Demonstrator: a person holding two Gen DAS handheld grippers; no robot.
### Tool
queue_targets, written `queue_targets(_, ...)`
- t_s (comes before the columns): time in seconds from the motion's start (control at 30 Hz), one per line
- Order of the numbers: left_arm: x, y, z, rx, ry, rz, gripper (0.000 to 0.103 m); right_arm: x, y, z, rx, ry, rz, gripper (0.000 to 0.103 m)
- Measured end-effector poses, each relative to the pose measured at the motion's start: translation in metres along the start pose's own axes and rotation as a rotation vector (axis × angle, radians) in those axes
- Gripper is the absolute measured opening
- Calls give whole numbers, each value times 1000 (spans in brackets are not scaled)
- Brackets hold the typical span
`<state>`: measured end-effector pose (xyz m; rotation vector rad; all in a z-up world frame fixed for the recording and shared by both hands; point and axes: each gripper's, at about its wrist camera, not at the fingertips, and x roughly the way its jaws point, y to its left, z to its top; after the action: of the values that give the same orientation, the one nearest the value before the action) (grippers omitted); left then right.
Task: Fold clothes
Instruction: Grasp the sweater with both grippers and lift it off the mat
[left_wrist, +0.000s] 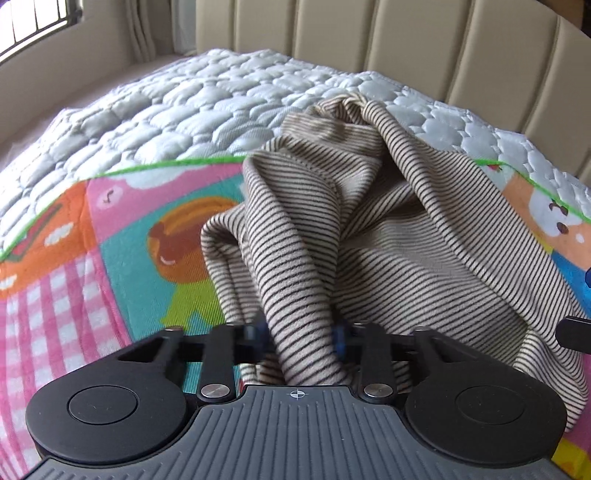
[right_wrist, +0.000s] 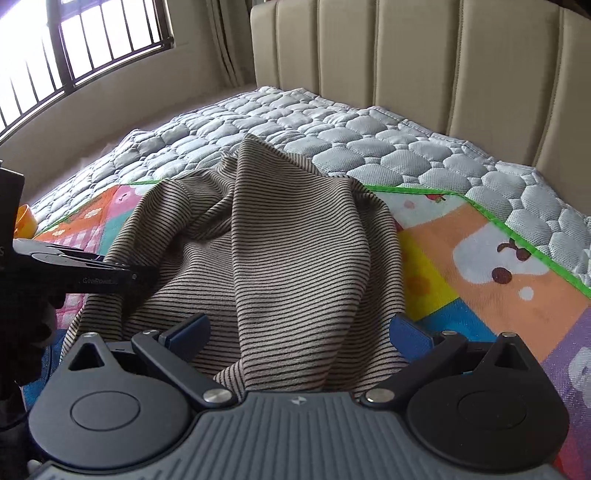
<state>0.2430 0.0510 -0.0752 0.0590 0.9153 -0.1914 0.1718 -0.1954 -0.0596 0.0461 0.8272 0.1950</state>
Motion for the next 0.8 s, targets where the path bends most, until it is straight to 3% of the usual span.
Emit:
queue_targets(0.07,-3,4,11,10,-39,26,20,-1,0,1,-2,-11,-10,103)
queue_targets(0.23,-27,49,57,-63,-309,284,19,-6,8,-1,-87,-78,-67,103)
queue_targets(0.3,-26,66,66,-99,-358,325,19,-4,11,-3,-121,-85,-92,103)
queue_targets(0.4,-16,77,61,-95,-369,378,30,5,11,-5,-128,-51,-88,103)
queue_targets(0.5,-13,91,52,-133,-332,399,32,12,20,3,-173,-61,-81,103)
queue_targets(0.53,-13,96,50,-150,-320,405,38,14,24,6,-191,-66,-80,103)
queue_targets(0.63,-33,102,47,-201,-329,377,56,29,49,29,-291,-95,-49,103)
queue_targets(0.7,-40,94,47,-200,-307,285,58,52,69,48,-369,-85,-39,103)
queue_targets(0.8,-39,75,43,-172,-230,138,67,91,92,67,-498,1,-102,103)
